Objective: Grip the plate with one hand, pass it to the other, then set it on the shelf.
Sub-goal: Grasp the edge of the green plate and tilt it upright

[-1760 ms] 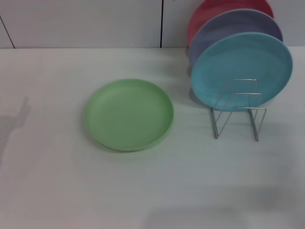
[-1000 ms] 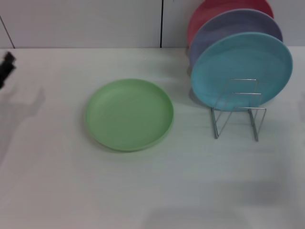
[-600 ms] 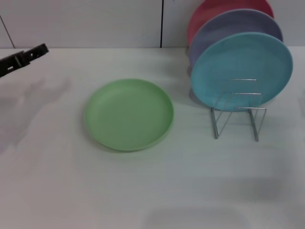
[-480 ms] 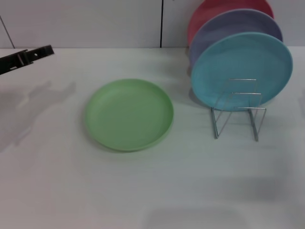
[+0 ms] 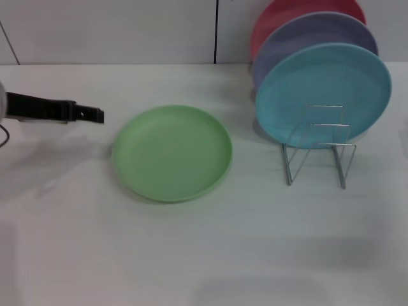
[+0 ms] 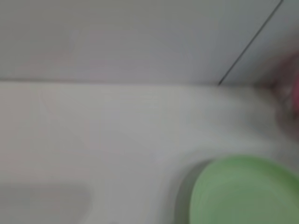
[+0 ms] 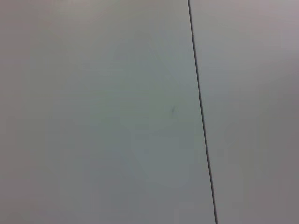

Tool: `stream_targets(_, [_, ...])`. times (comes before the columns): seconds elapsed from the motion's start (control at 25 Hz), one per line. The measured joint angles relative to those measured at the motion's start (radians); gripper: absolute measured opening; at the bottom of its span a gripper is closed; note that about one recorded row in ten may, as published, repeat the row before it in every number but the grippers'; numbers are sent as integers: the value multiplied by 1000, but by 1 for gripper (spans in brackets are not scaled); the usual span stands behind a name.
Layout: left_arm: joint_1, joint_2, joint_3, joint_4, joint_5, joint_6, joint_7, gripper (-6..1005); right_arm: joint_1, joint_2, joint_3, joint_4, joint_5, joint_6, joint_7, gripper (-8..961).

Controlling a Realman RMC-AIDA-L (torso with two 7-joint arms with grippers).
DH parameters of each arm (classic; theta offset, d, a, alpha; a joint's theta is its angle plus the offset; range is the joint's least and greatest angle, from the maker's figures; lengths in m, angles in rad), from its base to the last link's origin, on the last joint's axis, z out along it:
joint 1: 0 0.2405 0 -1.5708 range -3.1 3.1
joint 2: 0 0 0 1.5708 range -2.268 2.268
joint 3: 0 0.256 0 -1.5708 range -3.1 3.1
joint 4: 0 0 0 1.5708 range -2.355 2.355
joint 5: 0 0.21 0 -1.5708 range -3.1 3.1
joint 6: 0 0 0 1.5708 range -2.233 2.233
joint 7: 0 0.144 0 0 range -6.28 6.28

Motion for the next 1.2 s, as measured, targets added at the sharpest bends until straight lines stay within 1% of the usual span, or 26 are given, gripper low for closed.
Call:
stream_targets(0.04, [-36, -12, 13, -8, 85, -27, -39, 845, 2, 0, 0, 0, 0, 0, 0, 693])
stream_targets(0.08, [-36, -12, 13, -8, 85, -27, -39, 845, 4, 0, 0, 1, -1, 0, 0, 693])
stream_targets(0.16, [-58, -16, 48, -15, 126, -34, -78, 845, 5, 0, 0, 0, -1, 0, 0, 693])
stream_targets(0.2, [-65, -17, 72, -17, 137, -31, -103, 845, 6, 0, 0, 0, -2, -1, 0, 693])
stream_targets(0.24, [-76, -17, 117, -21, 156, -17, -158, 845, 7, 0, 0, 0, -4, -3, 0, 693])
stream_targets(0.32, [-84, -17, 130, -28, 164, -13, -179, 845, 9, 0, 0, 0, -5, -4, 0, 693])
stream_targets(0.4, [-106, -17, 146, -49, 180, -9, -217, 844, 14, 0, 0, 0, -6, -8, 0, 692])
stream_targets(0.44, [-127, -18, 153, -77, 186, -8, -244, 844, 20, 0, 0, -2, -6, -16, 0, 692])
stream_targets(0.56, [-145, -18, 160, -107, 196, -2, -270, 844, 26, -1, 0, -4, -6, -24, 0, 692])
stream_targets(0.64, [-180, -18, 163, -169, 225, 12, -312, 844, 39, -2, 0, -13, -6, -29, 1, 692])
stream_targets(0.68, [-180, -18, 163, -169, 225, 12, -312, 843, 39, -2, 0, -13, -6, -29, 1, 692])
stream_targets(0.84, [-217, -18, 162, -232, 275, 35, -360, 840, 57, -3, -3, -37, -7, -29, 1, 692])
stream_targets(1.2, [-233, -18, 159, -282, 289, 63, -367, 816, 57, -5, 0, -42, -8, -39, 3, 693])
